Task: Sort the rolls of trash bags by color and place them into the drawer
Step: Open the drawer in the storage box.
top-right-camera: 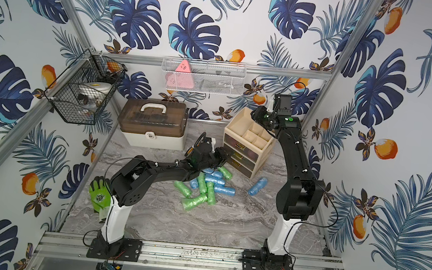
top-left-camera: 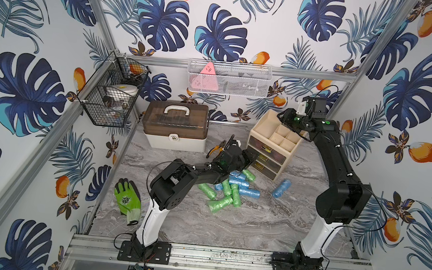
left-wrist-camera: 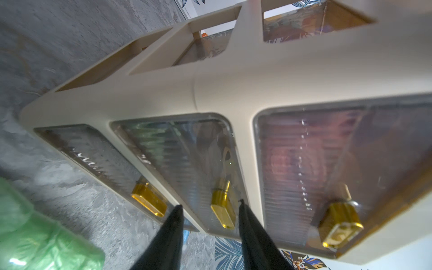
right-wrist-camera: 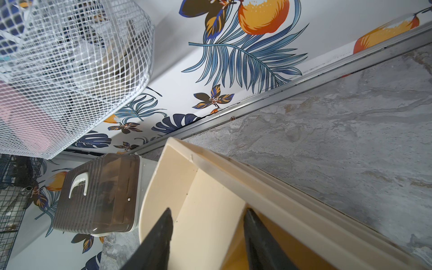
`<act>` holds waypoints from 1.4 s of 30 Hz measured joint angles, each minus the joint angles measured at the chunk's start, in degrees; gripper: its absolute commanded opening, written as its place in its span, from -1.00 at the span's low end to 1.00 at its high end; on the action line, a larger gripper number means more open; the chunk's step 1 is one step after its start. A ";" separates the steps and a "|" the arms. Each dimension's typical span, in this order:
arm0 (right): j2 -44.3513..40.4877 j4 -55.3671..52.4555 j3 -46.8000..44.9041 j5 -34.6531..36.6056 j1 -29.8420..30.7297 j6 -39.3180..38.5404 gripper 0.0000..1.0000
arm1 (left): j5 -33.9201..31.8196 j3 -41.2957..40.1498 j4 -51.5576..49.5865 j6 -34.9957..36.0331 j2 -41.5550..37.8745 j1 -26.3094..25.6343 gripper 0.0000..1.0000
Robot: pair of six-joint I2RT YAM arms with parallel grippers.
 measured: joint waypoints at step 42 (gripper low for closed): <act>0.61 5.46 -3.17 -5.11 -3.21 6.27 -0.03 | 3.56 -0.33 5.79 -5.11 2.32 0.04 -0.78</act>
